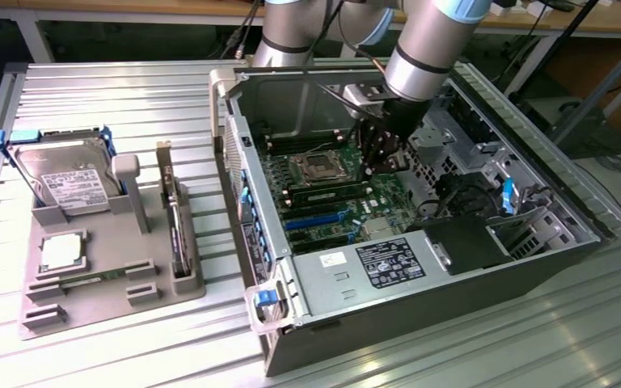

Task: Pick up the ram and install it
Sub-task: 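Press down the ram until it locks into place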

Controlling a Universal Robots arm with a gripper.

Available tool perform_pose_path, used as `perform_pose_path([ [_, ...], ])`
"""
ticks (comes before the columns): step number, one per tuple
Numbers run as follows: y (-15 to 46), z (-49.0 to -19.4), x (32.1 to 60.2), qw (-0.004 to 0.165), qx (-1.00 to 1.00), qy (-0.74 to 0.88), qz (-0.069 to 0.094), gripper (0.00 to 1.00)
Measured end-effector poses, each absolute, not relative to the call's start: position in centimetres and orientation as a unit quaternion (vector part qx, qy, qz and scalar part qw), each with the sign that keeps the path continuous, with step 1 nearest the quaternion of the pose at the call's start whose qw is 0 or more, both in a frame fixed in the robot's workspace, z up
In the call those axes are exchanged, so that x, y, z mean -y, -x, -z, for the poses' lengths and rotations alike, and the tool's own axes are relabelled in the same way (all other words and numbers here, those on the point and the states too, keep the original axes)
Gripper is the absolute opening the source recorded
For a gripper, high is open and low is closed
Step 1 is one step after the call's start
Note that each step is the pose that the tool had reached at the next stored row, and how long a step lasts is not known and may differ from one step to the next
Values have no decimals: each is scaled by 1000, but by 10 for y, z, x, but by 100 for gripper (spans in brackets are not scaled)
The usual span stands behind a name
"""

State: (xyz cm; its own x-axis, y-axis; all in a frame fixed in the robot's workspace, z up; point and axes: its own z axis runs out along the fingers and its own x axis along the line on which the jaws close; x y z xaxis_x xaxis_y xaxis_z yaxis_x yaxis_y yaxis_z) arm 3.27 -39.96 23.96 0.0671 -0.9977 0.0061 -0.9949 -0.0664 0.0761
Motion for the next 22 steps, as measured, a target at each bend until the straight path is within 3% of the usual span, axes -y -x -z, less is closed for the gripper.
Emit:
perform_pose_path([
  [6, -33, -230, 402, 32, 683, -730, 22, 10],
  [9, -30, -241, 402, 31, 683, -730, 23, 10],
  [22, 44, -249, 402, 29, 683, -730, 15, 10],
])
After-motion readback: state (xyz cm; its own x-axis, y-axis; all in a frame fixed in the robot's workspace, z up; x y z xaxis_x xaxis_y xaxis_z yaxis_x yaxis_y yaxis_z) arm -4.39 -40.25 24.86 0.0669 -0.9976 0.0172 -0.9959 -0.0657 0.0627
